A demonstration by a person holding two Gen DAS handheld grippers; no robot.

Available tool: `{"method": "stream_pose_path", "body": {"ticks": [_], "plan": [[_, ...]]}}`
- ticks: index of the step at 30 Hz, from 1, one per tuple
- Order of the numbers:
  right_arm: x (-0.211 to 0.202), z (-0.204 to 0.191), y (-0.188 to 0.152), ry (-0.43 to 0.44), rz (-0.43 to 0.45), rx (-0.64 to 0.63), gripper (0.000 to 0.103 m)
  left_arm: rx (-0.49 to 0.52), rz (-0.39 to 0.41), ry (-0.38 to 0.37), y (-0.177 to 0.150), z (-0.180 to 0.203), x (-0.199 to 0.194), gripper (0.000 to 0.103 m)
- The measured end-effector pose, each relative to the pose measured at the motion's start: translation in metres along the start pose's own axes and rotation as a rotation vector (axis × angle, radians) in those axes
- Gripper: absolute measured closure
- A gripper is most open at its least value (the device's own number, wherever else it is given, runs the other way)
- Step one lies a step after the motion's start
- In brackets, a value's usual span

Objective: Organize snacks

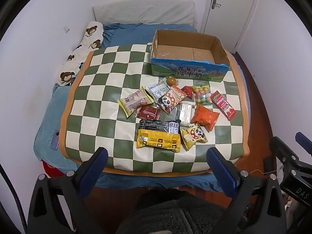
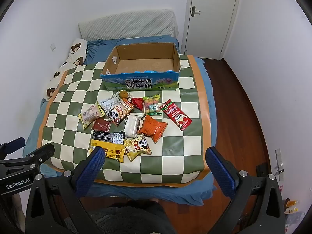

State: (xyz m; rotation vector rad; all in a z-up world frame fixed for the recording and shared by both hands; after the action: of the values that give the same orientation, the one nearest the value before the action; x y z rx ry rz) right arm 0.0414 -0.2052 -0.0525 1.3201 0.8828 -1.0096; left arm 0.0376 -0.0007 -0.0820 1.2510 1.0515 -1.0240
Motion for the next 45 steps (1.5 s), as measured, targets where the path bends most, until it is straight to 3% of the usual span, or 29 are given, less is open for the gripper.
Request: {"method": "stream_pose_path", "body": {"ticks": [45], "plan": [[-0.0004,-0.0005,0.0064,-0.007,0.012,0.004,0.0,-0.006,0.025,0.014,0.0027,-0.0033,-0.0038,0.0]]}}
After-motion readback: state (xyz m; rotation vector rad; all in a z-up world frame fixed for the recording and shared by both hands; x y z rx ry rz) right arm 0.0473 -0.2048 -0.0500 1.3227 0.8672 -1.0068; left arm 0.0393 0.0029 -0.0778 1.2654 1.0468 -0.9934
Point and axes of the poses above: each gripper's, at about its wrist camera, not at the fingertips, and x roughly the way its jaws point, z to its right, y to its top, the point moved 9 cm from there along x, roughly the way its jaws point, and after that the axes turned 12 degrees about -z, right-handed, at the moved point
